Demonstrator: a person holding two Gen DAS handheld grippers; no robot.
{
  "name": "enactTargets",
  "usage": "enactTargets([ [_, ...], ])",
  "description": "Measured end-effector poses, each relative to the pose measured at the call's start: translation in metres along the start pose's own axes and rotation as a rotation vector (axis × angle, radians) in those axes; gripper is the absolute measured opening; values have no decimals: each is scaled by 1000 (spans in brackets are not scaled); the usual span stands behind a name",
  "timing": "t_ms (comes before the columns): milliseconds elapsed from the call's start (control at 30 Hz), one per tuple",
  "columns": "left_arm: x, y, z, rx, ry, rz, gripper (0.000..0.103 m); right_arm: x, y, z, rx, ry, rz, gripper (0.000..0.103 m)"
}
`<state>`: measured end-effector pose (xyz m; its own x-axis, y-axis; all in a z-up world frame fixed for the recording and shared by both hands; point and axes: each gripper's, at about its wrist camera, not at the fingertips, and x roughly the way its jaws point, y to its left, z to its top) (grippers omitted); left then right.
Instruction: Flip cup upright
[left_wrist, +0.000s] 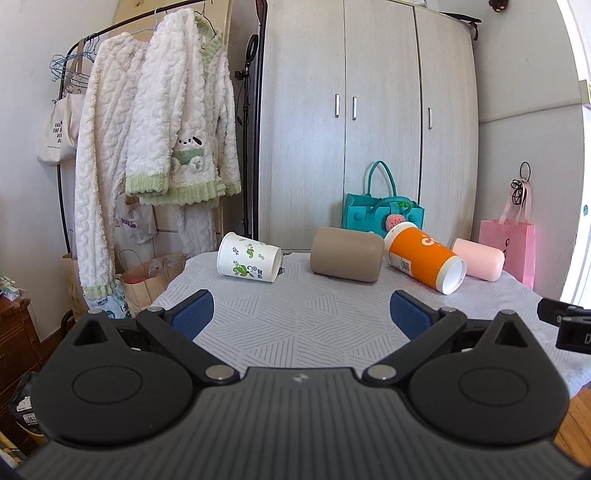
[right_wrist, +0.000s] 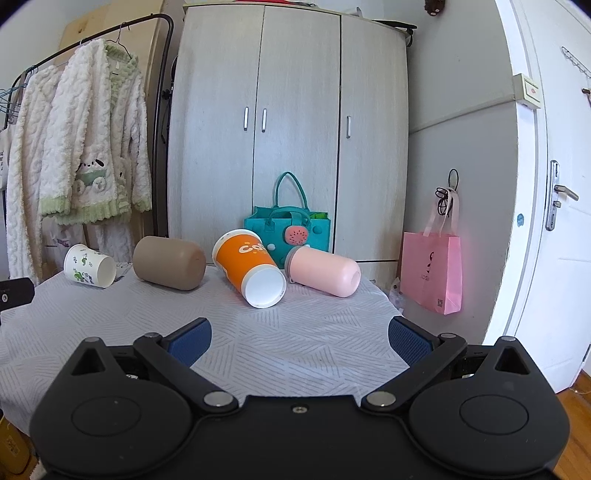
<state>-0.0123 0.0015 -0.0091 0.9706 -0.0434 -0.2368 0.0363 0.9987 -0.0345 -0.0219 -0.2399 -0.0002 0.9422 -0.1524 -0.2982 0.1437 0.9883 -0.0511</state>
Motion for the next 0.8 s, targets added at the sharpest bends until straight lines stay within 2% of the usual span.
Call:
enactTargets([
  [333,3,4,0,-15,30,10,103,3,0,4,12,9,0,103],
  [567,18,4,1,-14,124,17,103,-3,-4,6,1,-16,31,103],
  [633,25,5,6,-30,166,-1,103,-6,-7,10,-13,-54,73,103],
  [733,31,8,18,-43,209,-44,103,-13,-17,24,-6,-122,192,103],
  [800,35,10,28,-30,237,-56,103,-11,-28,38,28,-111,272,103],
])
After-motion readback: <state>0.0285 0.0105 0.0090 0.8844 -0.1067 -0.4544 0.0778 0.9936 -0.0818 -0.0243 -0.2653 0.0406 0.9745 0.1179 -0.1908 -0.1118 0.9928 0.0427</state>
